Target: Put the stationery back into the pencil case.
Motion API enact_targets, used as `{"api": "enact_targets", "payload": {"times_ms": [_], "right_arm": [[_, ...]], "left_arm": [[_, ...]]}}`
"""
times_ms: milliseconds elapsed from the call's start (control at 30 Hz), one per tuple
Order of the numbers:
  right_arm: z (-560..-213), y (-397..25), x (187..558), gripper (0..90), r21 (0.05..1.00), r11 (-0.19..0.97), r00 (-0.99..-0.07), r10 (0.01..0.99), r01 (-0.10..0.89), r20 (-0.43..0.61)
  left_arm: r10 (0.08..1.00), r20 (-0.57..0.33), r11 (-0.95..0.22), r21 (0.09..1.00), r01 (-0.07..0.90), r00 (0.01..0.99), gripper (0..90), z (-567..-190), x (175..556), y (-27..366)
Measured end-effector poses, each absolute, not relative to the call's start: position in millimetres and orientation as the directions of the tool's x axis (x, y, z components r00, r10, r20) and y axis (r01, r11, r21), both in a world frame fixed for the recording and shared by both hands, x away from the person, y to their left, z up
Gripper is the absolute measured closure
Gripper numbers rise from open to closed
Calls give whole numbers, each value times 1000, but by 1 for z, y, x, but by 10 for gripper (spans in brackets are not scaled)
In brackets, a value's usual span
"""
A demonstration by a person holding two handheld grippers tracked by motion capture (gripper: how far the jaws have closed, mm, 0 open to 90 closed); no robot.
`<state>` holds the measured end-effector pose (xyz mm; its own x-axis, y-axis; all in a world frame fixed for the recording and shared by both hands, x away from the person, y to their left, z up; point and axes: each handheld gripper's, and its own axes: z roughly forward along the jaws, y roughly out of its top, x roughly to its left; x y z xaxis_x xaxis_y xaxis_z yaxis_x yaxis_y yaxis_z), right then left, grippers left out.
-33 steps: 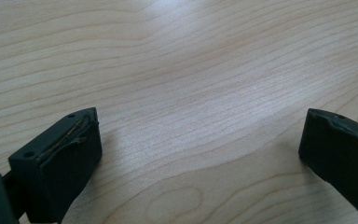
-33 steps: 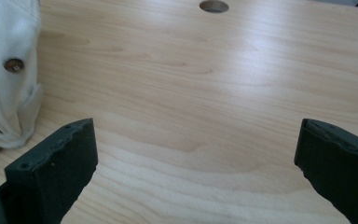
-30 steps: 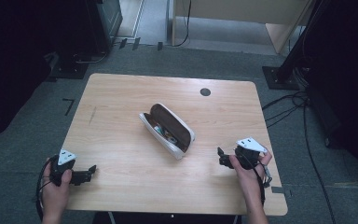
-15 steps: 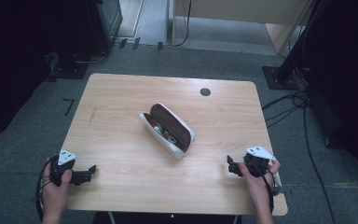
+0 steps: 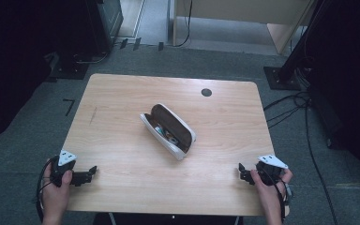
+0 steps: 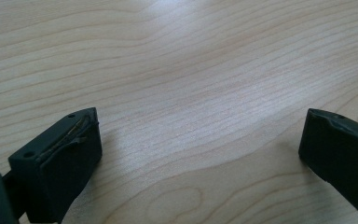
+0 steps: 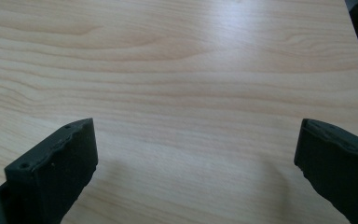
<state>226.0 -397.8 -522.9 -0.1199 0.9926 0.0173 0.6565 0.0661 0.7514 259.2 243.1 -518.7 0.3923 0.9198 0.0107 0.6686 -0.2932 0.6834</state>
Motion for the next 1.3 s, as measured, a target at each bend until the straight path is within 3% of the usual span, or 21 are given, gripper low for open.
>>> {"api": "enact_targets", "payload": {"times_ms": [367,600,1300], "right_arm": [[-526,-411,214,0,728,73,-89,996,682,-16],[-526,-412,211,0,708,100,-167,986,700,26],[-527,-411,211,0,708,95,-161,987,700,26]], "left_arm": [[920,10,-293,684,669,392,0,-519,259,243],[920,11,-293,684,668,392,0,-519,259,243],[920,11,-294,683,669,393,0,-519,259,243]]}}
